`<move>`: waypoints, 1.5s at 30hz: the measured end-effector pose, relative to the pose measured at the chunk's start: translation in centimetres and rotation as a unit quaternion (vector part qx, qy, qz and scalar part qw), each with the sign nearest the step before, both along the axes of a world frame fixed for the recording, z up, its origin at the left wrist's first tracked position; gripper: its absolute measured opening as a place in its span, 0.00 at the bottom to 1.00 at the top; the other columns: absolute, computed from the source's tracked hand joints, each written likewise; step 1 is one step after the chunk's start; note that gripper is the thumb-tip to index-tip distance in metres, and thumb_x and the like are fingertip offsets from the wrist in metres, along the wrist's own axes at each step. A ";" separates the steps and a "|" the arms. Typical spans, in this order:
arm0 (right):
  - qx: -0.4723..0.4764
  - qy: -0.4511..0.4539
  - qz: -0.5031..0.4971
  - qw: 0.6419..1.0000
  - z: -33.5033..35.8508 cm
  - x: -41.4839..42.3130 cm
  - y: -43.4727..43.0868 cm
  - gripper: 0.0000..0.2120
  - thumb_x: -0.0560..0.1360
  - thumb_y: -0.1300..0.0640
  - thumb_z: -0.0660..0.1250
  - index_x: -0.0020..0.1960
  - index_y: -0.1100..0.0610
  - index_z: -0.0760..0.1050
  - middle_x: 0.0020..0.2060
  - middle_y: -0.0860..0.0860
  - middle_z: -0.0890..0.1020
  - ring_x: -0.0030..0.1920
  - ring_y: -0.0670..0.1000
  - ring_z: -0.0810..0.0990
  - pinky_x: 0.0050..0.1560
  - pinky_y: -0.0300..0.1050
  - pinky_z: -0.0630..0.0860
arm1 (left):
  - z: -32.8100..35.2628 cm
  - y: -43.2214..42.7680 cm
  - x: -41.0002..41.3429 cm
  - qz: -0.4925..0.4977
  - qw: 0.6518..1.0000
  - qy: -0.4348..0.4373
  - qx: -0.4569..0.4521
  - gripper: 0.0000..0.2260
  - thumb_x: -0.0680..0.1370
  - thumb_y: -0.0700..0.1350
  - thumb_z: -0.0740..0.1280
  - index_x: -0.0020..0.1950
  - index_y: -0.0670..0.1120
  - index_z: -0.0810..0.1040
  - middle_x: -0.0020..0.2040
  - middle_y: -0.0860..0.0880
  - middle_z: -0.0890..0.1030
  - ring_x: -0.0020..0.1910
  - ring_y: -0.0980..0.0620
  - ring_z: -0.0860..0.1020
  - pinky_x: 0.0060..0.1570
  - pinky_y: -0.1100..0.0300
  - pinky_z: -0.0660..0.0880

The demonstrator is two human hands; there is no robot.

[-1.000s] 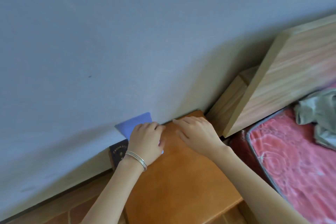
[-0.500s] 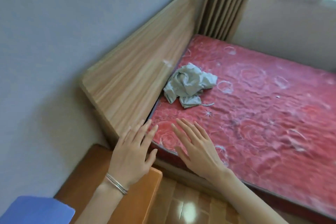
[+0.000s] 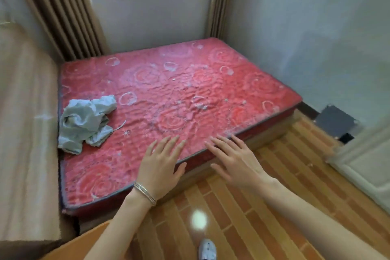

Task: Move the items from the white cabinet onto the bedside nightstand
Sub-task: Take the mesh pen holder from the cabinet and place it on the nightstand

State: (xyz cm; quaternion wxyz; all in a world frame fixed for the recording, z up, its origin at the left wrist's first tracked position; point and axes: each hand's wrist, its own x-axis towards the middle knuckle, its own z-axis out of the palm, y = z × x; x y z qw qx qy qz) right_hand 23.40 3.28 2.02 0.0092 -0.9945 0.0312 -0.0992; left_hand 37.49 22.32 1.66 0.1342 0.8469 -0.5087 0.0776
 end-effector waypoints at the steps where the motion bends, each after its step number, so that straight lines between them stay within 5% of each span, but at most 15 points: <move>1: -0.003 -0.003 -0.030 1.000 0.9 -2.5 -1.1 0.25 0.78 0.45 0.57 0.71 0.54 0.66 0.68 0.52 0.71 0.69 0.53 0.67 0.68 0.57 0.64 | 0.8 -1.9 -1.1 -0.034 0.999 -0.006 -0.006 0.25 0.74 0.56 0.55 0.65 0.46 0.76 0.63 0.45 0.77 0.62 0.44 0.75 0.60 0.45 0.71; 9: -0.050 -0.011 -0.295 0.954 7.7 -23.0 -8.0 0.24 0.77 0.43 0.54 0.69 0.51 0.68 0.64 0.49 0.75 0.67 0.50 0.70 0.69 0.53 0.61 | 7.3 -18.9 -14.3 -0.275 0.959 -0.051 -0.056 0.22 0.74 0.56 0.56 0.62 0.49 0.78 0.59 0.49 0.80 0.59 0.46 0.77 0.58 0.46 0.72; 19: -0.100 -0.020 -0.502 0.859 11.2 -49.4 -12.4 0.24 0.77 0.44 0.54 0.70 0.53 0.67 0.65 0.50 0.74 0.67 0.51 0.70 0.66 0.54 0.66 | 12.0 -34.7 -40.4 -0.510 0.851 -0.070 -0.101 0.25 0.74 0.56 0.57 0.69 0.51 0.70 0.68 0.48 0.73 0.66 0.47 0.71 0.64 0.45 0.69; 30: -0.146 0.002 -0.605 0.783 13.8 -74.2 -15.9 0.25 0.75 0.44 0.54 0.69 0.52 0.69 0.64 0.51 0.75 0.65 0.51 0.71 0.66 0.54 0.64 | 13.9 -43.9 -66.2 -0.601 0.785 -0.082 -0.122 0.24 0.76 0.57 0.55 0.69 0.51 0.71 0.67 0.48 0.73 0.67 0.46 0.71 0.64 0.44 0.67; 45: -0.177 -0.017 -0.676 0.715 13.6 -93.8 -25.2 0.23 0.77 0.44 0.53 0.68 0.52 0.70 0.62 0.50 0.77 0.66 0.50 0.71 0.69 0.53 0.63 | 14.7 -57.1 -87.2 -0.678 0.716 -0.091 -0.139 0.22 0.76 0.56 0.55 0.66 0.51 0.74 0.60 0.49 0.79 0.59 0.48 0.77 0.59 0.47 0.71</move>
